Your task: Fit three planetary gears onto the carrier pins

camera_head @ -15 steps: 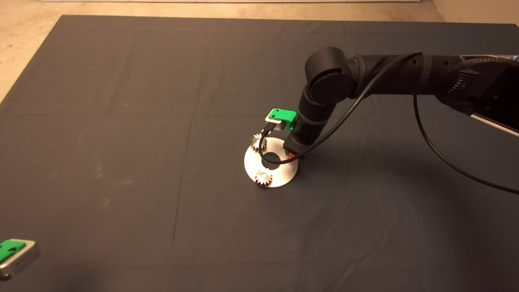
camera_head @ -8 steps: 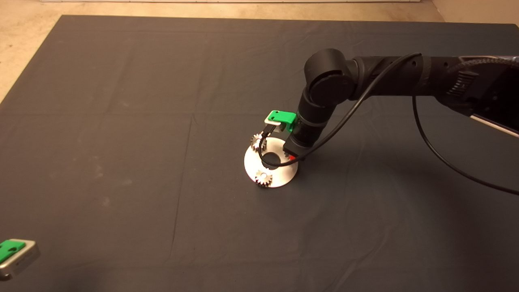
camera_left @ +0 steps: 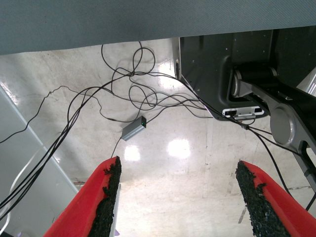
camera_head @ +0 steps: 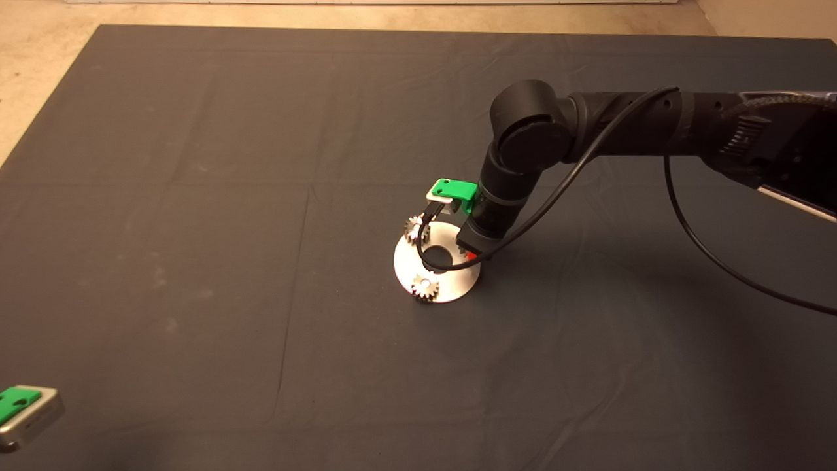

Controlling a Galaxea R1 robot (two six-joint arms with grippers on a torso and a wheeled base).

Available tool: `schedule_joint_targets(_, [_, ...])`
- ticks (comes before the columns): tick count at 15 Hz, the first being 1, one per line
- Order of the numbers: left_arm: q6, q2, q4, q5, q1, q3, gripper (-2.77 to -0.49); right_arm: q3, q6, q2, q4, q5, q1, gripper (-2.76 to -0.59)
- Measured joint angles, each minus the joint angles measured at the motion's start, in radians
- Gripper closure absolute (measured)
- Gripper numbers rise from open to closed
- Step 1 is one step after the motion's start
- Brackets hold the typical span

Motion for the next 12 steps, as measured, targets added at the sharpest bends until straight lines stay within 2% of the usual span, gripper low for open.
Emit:
schedule_joint_targets(4, [0.0, 0.0, 0.0, 0.0, 0.0, 0.0, -1.61, 0.001, 0.0, 0.002, -0.001, -0.005, -0.002, -0.98])
schedule_joint_targets(12, [0.0, 0.0, 0.0, 0.0, 0.0, 0.0, -1.61, 0.003, 0.0, 0.002, -0.01, -0.007, -0.005, -0.98])
